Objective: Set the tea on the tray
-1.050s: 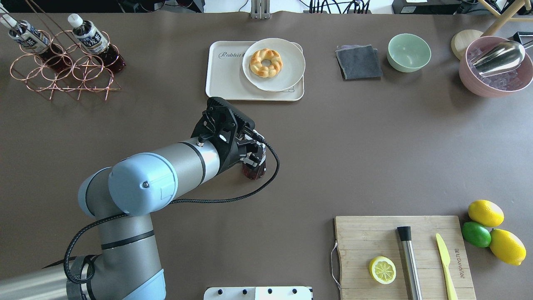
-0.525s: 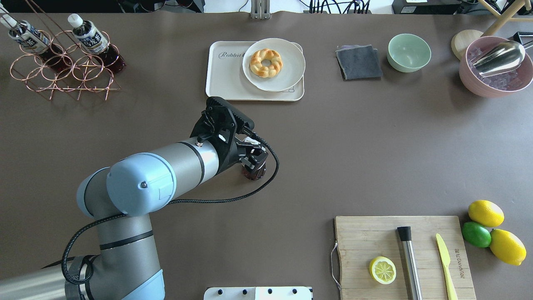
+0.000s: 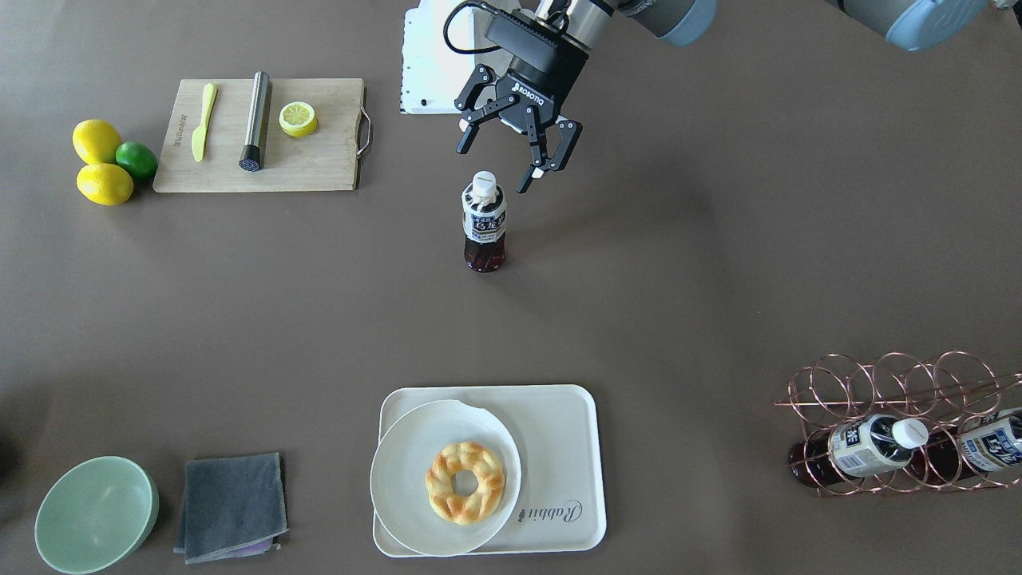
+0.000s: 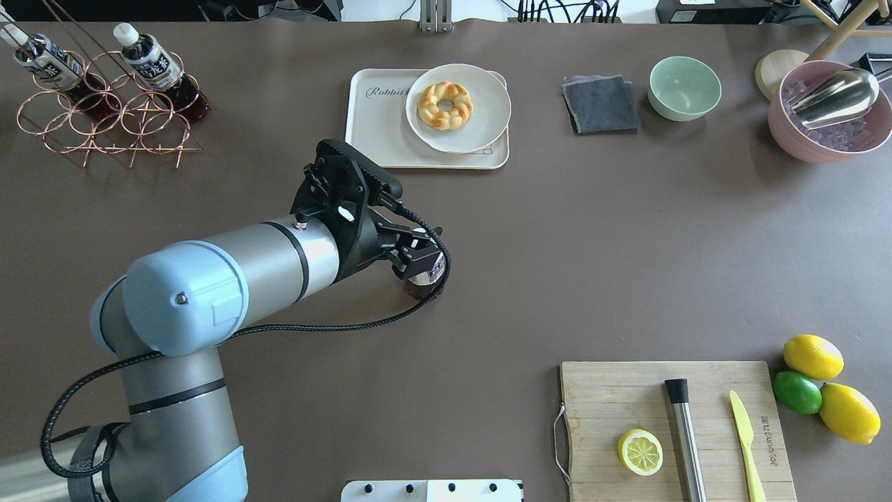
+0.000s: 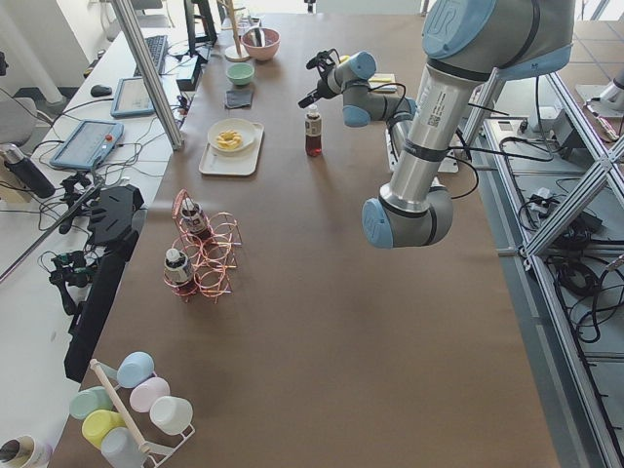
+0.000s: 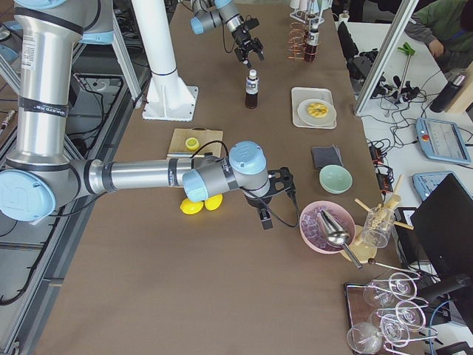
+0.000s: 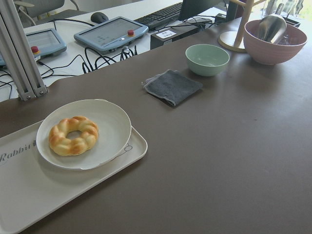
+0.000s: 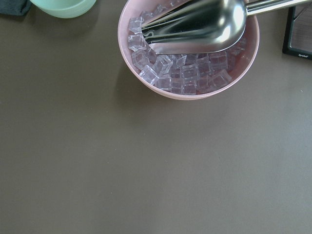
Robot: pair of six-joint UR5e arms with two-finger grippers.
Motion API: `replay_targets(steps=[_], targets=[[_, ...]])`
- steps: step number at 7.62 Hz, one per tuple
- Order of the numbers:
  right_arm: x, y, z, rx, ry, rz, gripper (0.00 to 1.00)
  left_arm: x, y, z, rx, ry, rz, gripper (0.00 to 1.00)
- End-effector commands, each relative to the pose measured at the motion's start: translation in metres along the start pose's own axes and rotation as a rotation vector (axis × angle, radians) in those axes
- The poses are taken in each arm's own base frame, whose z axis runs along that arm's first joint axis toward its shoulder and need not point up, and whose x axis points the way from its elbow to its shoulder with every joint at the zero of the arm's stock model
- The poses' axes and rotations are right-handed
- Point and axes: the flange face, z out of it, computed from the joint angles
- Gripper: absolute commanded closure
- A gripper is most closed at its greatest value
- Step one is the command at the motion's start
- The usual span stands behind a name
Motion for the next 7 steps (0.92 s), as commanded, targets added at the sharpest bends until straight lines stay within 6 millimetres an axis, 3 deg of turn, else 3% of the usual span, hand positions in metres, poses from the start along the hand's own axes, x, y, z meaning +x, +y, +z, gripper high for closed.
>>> replay_targets(steps=[1, 2, 4, 5, 7], targets=[[0.0, -0.001, 0.0, 0.001, -0.002, 0.002, 0.0, -0.097, -0.001, -0.033, -0.103, 0.021, -0.029, 0.03], [0.0, -0.001, 0.0, 0.001, -0.002, 0.002, 0.0, -0.162, -0.002, -0.055, -0.178, 0.021, -0.07, 0.03], [-0.001, -0.001, 0.0, 0.003, -0.004, 0.012, 0.0, -0.334, 0.002, -0.131, -0.388, 0.059, -0.311, 0.03], [-0.001, -0.002, 0.0, 0.003, -0.004, 0.016, 0.0, -0.412, 0.014, -0.162, -0.454, 0.092, -0.464, 0.03], [-0.001, -0.001, 0.0, 0.002, -0.004, 0.019, 0.0, -0.492, 0.108, -0.199, -0.519, 0.02, -0.444, 0.03]])
